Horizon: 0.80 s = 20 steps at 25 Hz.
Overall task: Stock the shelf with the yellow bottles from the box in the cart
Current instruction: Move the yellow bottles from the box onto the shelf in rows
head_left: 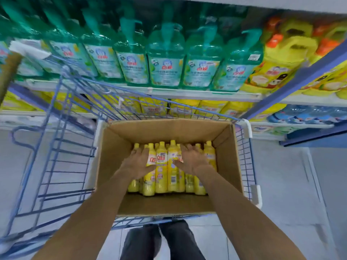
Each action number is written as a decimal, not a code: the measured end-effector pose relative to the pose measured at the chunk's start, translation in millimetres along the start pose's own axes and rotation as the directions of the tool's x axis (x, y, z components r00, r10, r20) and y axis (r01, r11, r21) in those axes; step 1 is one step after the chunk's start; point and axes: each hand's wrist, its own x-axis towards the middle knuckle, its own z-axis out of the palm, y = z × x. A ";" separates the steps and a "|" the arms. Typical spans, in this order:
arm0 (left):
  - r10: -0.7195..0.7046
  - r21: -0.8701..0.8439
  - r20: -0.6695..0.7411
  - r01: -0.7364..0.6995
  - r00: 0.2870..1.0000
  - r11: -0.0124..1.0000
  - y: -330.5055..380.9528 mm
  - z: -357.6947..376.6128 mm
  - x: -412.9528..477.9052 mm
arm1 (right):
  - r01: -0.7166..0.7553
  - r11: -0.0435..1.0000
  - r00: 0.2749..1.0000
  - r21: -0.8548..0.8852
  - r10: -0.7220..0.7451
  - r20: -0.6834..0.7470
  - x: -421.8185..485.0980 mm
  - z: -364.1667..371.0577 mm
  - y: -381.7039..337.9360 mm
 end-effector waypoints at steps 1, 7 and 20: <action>-0.013 -0.047 0.005 0.013 1.000 0.999 -4.9 9.8 18.0 | -0.005 1.000 1.000 0.012 0.005 0.013 17.4 10.0 2.2; -0.118 -0.321 0.037 0.123 0.992 0.939 -39.9 66.0 117.2 | -0.037 0.986 0.999 0.161 0.032 0.033 108.5 77.2 3.5; -0.212 -0.736 0.009 0.150 0.977 0.660 -22.5 74.7 107.7 | -0.137 0.799 0.978 0.585 0.204 -0.049 103.1 98.9 -20.3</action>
